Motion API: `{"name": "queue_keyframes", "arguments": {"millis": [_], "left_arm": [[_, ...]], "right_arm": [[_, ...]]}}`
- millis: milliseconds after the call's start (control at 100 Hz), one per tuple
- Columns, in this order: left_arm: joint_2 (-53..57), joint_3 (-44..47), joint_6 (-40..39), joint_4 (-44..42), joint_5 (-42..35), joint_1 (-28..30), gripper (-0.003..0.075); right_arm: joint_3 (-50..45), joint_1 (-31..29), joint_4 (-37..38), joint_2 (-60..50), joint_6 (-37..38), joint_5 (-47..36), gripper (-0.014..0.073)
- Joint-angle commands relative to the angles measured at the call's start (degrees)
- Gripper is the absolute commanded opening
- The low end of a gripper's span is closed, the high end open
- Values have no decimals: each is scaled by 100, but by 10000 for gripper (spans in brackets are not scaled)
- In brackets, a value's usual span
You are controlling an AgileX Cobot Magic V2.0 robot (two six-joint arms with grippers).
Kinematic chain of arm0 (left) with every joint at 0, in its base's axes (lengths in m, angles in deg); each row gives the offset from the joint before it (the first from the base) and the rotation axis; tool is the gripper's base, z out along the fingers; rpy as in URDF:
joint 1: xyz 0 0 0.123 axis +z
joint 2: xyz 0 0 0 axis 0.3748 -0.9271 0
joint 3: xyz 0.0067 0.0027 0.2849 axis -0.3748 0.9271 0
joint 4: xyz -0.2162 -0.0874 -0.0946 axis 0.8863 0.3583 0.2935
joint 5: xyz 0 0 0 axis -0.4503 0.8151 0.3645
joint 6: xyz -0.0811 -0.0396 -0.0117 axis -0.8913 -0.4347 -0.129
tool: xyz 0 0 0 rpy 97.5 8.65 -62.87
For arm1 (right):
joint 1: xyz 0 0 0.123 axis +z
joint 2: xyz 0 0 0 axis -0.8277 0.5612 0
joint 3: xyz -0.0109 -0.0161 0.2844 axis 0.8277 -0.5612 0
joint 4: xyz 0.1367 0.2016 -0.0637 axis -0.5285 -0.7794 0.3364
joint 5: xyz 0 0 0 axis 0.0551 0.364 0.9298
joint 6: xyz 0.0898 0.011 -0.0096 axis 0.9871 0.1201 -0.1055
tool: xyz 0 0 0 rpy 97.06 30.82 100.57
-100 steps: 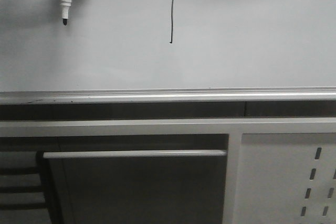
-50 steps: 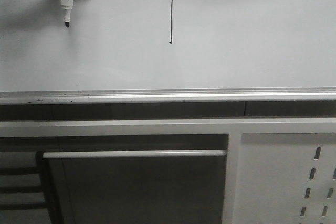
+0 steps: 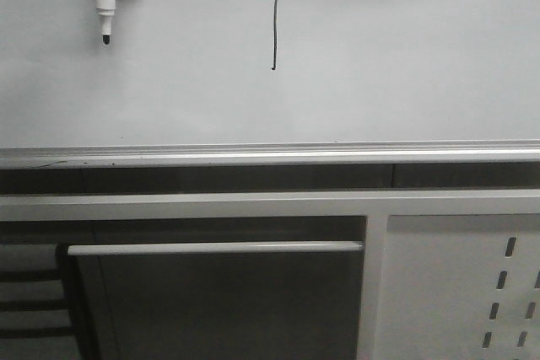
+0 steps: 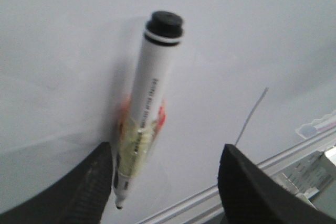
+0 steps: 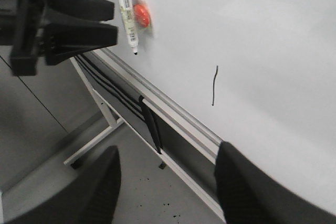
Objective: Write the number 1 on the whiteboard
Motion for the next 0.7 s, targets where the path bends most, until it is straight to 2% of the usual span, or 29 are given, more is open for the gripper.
{"name": "queue_keyframes", "arguments": {"millis": [0, 200, 260, 330, 450, 480, 690], "left_arm": [[527, 66, -29, -148, 133, 3, 410], [1596, 408, -29, -200, 133, 3, 403], [1935, 451, -29, -326, 121, 3, 371], [2289, 534, -29, -414, 82, 3, 273], [2753, 740, -29, -476, 71, 3, -20], [2856, 820, -29, -508, 71, 3, -20], [3727, 1603, -29, -403, 71, 3, -20]], "right_arm": [[146, -184, -129, -153, 37, -216, 365], [124, -786, 67, -390, 386, -37, 361], [108, -973, 67, -533, 476, -37, 332], [7, -1095, 67, -747, 546, -136, 241], [-473, -1096, 56, -1267, 559, -646, -4], [-642, -1096, 56, -1422, 559, -847, -74], [-2226, -1096, 3, -2965, 549, -1885, -64]]}}
